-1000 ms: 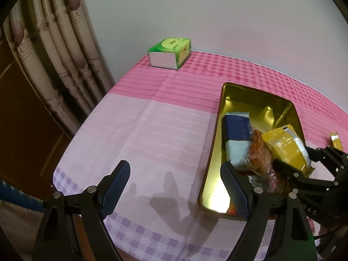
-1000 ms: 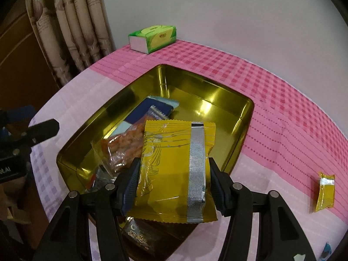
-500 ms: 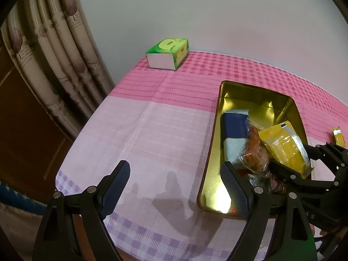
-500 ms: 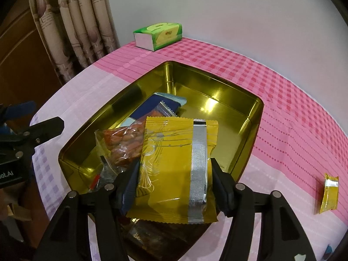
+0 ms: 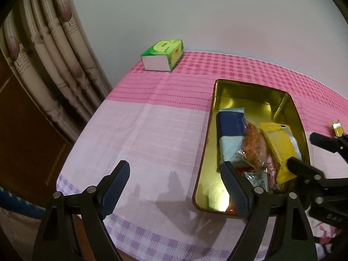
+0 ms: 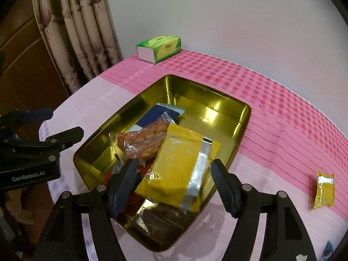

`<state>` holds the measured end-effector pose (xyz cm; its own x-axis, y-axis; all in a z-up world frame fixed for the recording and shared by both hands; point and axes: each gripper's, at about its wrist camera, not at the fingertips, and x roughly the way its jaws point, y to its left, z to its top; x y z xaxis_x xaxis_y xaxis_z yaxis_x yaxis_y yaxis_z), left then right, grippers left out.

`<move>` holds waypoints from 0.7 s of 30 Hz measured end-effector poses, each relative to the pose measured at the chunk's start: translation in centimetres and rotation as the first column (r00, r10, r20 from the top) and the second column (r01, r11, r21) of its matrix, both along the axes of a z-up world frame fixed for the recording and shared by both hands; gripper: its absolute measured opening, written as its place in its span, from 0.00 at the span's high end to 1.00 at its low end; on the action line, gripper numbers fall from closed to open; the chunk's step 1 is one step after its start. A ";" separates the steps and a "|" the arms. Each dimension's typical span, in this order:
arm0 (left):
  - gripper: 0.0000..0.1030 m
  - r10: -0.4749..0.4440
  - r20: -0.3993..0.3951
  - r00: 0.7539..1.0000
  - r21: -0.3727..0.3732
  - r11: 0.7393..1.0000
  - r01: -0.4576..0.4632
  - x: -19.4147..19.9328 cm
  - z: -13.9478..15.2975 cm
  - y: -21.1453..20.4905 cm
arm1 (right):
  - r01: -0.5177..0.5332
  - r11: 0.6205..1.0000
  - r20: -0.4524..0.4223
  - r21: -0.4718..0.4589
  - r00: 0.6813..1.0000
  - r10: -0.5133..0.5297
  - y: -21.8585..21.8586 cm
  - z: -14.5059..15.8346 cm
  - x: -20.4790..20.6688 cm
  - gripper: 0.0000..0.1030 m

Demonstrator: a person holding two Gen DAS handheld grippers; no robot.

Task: Organize snacks
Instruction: 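Carry the yellow pack into the toffee tin and release it with the right gripper, then grasp the blue-white wrapped candy from the table with the right gripper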

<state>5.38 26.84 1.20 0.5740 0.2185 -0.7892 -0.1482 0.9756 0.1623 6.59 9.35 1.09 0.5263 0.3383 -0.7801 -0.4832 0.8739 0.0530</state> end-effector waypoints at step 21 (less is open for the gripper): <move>0.17 -0.066 0.009 0.998 0.067 0.996 0.065 -0.4 -0.3 -2.6 | 0.444 0.892 0.053 -0.081 0.896 -0.441 -26.0 -0.6 -4.2 0.33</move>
<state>4.97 24.27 0.87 0.5972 0.2321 -0.7678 -0.0865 0.9703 0.2260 2.34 -16.64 0.46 0.6306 -0.0057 -0.7761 -0.0451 0.9980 -0.0439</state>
